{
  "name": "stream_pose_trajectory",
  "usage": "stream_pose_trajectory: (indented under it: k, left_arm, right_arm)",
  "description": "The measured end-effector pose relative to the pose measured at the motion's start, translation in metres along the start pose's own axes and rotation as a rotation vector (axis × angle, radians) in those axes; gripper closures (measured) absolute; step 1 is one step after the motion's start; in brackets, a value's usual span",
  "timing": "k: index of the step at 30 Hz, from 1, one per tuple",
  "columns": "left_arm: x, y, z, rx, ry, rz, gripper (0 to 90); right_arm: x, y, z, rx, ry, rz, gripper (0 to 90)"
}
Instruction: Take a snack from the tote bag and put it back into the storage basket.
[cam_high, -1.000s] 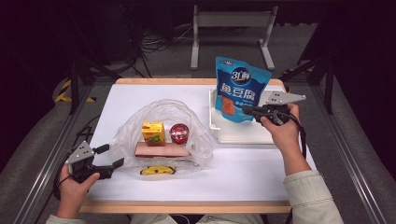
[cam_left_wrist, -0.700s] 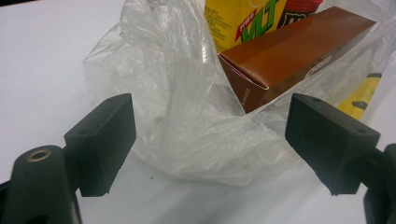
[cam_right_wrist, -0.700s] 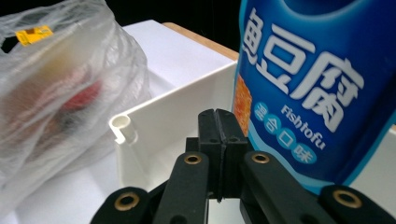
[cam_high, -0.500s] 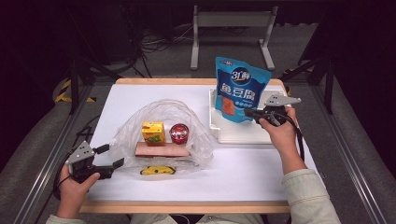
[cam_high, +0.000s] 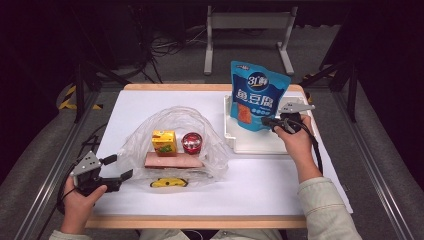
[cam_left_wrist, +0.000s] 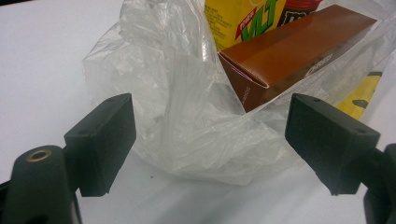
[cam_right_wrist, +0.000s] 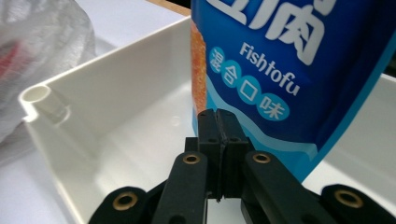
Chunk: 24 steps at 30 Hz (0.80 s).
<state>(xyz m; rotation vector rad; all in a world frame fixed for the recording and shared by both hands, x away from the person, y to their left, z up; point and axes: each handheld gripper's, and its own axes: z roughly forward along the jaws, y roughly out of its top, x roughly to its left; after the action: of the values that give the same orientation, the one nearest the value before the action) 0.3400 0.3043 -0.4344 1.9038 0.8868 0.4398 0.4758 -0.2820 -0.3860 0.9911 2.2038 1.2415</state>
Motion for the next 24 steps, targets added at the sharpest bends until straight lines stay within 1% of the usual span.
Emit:
stream_pose_trajectory:
  k: [3, 8, 13, 17, 20, 24]
  left_arm:
    - [0.000, 0.000, 0.000, -0.002, 0.000, 0.001, 16.9]
    - [0.000, 0.000, -0.001, 0.000, 0.003, 0.002, 16.9]
    - [0.000, 0.000, 0.000, -0.001, 0.001, 0.003, 16.9]
    - [0.000, 0.000, -0.001, -0.001, 0.001, 0.002, 16.9]
    - [0.000, 0.000, 0.000, -0.001, 0.000, 0.005, 17.0]
    - [0.000, 0.000, -0.001, 0.000, 0.001, 0.002, 16.9]
  right_arm:
    - [-0.001, -0.001, 0.003, 0.005, -0.005, 0.007, 89.5]
    - [-0.004, -0.003, 0.010, 0.015, -0.031, 0.011, 89.5]
    - [-0.006, -0.004, 0.014, 0.022, -0.049, 0.018, 90.0]
    - [-0.005, -0.004, 0.016, 0.028, -0.063, 0.012, 90.0]
    - [-0.005, -0.004, 0.018, 0.035, -0.084, 0.009, 90.0]
    - [-0.007, -0.004, 0.020, 0.033, -0.093, 0.018, 90.0]
